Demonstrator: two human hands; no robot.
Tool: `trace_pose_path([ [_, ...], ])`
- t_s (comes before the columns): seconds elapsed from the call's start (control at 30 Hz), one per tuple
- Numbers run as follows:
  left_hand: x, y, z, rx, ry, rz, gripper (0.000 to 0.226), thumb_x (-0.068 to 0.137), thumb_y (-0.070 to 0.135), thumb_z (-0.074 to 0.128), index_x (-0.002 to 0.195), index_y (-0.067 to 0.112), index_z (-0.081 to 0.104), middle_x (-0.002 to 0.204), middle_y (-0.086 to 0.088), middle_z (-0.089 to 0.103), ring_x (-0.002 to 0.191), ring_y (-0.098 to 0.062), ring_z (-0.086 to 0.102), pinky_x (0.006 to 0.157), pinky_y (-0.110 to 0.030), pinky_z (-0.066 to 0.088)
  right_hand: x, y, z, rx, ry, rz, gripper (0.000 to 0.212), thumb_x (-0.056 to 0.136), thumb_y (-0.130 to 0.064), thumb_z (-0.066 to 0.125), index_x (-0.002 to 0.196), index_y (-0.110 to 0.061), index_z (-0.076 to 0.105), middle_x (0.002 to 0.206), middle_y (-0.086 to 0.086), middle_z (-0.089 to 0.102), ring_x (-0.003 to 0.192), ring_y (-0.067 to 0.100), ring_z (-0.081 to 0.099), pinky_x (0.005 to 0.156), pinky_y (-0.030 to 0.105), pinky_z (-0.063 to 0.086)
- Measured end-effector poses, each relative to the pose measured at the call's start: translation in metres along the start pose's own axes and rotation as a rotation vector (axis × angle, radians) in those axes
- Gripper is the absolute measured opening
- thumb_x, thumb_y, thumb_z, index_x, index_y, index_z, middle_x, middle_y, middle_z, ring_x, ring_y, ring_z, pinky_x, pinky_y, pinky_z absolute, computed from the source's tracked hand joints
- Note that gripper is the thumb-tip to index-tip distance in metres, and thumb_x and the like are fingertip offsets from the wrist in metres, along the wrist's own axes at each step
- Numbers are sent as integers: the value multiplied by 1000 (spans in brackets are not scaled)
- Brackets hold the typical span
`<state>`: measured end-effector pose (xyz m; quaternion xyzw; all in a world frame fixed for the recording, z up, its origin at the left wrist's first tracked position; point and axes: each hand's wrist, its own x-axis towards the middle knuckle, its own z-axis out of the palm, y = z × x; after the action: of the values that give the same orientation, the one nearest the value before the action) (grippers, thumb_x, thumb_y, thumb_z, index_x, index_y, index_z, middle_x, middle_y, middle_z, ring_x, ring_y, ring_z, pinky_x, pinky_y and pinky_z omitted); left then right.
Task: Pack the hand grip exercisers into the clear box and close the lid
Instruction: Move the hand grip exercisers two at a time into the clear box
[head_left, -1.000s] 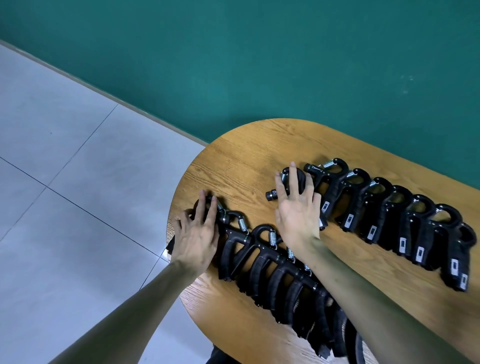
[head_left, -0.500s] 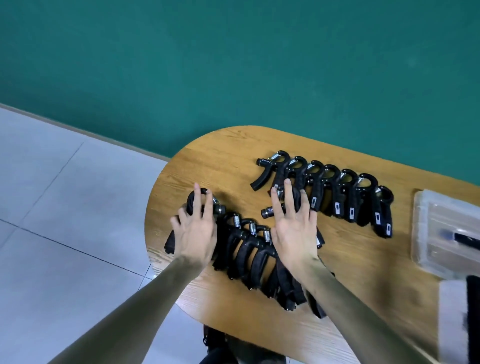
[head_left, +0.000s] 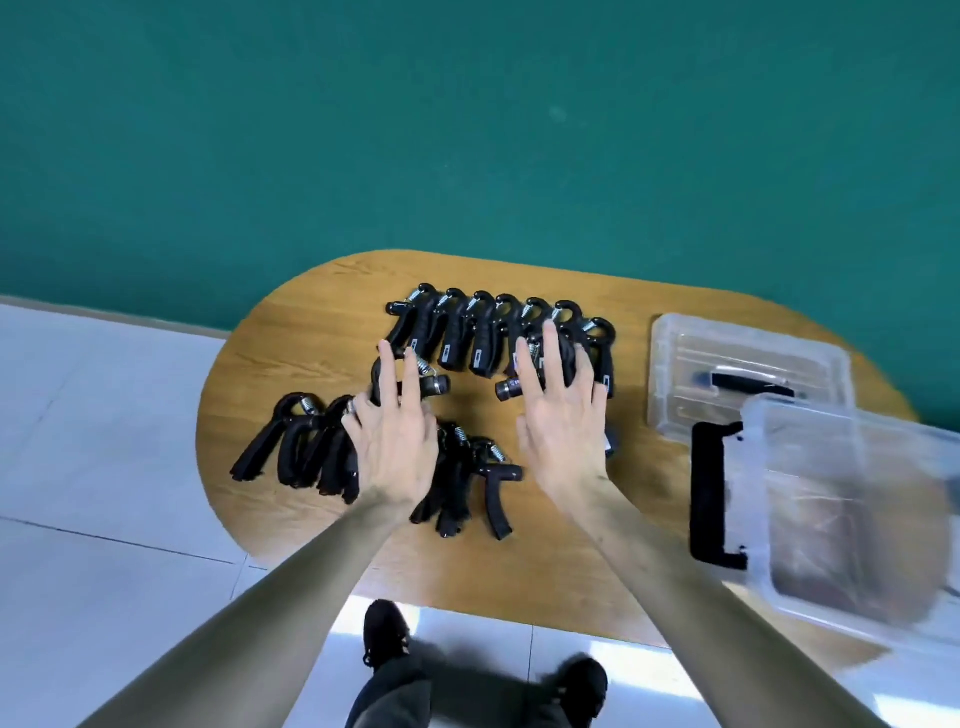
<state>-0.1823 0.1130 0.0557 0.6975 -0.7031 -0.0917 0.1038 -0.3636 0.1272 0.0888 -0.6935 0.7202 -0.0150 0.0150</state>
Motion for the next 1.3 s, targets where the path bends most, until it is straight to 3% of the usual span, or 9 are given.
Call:
trace_pose_path([
  [0.47,-65,217,-41,-110,45,134,62,103,28,42,160,18,18,170,-4,-1,119,-39,44,92,-52,36,-88,179,-104,46,112,178,85,81,-13,66,156,-16,26,166,13,13,130,46,36,91,55,44],
  [0.7,-95,300,-27,-171,-66,229,62,105,28,38,161,20,13,170,-4,-4,121,-38,44,94,-50,37,-120,244,-108,18,58,322,90,77,-6,69,156,-19,27,167,11,11,131,44,37,85,51,45],
  [0.83,-101,337,-12,-192,-120,297,68,104,28,44,162,21,8,169,-4,-9,123,-38,42,96,-49,36,-133,270,-98,1,47,406,97,71,-8,75,155,-20,29,166,11,15,128,44,40,82,50,46],
  [0.97,-112,358,0,-190,-151,347,73,101,23,51,161,21,9,170,-4,-6,117,-35,45,91,-46,36,-147,286,-92,22,10,487,92,76,-11,69,157,-21,25,167,10,11,129,44,37,87,53,45],
  [1.07,-121,367,14,-198,-192,376,75,101,21,52,161,21,8,170,-4,-9,122,-36,43,95,-47,37,-162,302,-84,27,5,524,87,79,-11,64,156,-19,27,167,10,10,132,45,36,90,54,44],
  [1.3,-139,395,51,-237,-231,350,68,100,21,53,160,18,22,170,-7,3,120,-38,46,96,-52,39,-176,333,-50,90,-55,605,84,77,-10,63,155,-20,31,167,9,15,132,44,36,93,57,42],
])
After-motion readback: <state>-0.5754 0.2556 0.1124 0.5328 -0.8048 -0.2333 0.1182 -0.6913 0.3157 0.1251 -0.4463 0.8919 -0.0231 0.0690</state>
